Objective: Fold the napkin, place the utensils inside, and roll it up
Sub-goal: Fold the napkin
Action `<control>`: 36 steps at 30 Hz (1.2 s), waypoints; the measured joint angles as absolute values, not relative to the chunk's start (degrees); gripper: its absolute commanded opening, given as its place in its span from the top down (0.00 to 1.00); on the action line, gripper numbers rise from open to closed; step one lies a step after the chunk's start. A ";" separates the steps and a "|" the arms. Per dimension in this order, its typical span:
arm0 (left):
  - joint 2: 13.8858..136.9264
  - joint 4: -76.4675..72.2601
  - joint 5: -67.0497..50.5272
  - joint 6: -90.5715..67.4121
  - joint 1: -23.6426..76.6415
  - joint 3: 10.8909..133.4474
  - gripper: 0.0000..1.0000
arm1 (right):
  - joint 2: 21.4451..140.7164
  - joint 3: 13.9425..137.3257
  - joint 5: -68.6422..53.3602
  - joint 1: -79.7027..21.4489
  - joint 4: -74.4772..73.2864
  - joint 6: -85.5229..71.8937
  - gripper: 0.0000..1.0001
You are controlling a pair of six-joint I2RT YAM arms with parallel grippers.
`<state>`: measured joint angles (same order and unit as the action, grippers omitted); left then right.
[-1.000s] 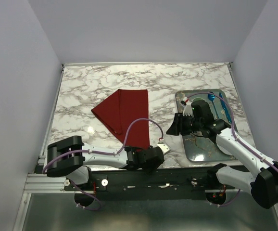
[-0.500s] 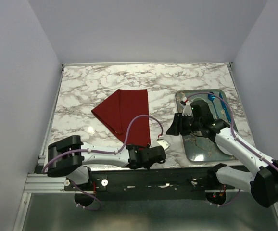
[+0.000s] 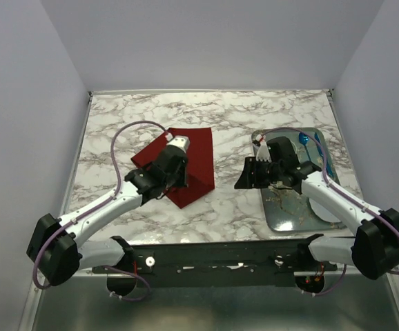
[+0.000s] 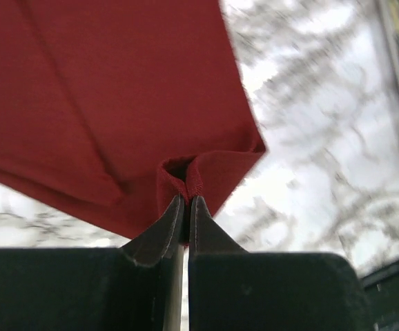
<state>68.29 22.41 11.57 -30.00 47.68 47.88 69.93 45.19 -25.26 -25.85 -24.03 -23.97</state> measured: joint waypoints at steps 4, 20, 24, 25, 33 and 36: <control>68.53 23.18 7.75 -28.42 35.62 49.41 1.00 | 72.75 47.05 -26.24 -25.85 -23.70 -23.97 0.46; 78.13 24.77 1.85 -24.84 12.21 57.41 1.00 | 78.87 49.08 -28.08 -25.85 -23.35 -23.90 0.46; 79.05 24.73 1.19 -24.45 9.06 58.83 1.00 | 79.96 49.87 -28.91 -25.85 -23.14 -23.90 0.46; 79.53 24.62 0.86 -24.47 8.56 59.20 1.00 | 80.31 50.04 -29.19 -25.85 -23.16 -23.88 0.46; 85.38 23.68 -1.13 -25.12 6.92 59.96 1.00 | 81.95 50.74 -30.06 -25.85 -22.48 -23.62 0.46; 86.76 23.59 -1.21 -25.17 5.91 60.53 1.00 | 82.56 50.74 -30.70 -25.85 -21.78 -23.73 0.46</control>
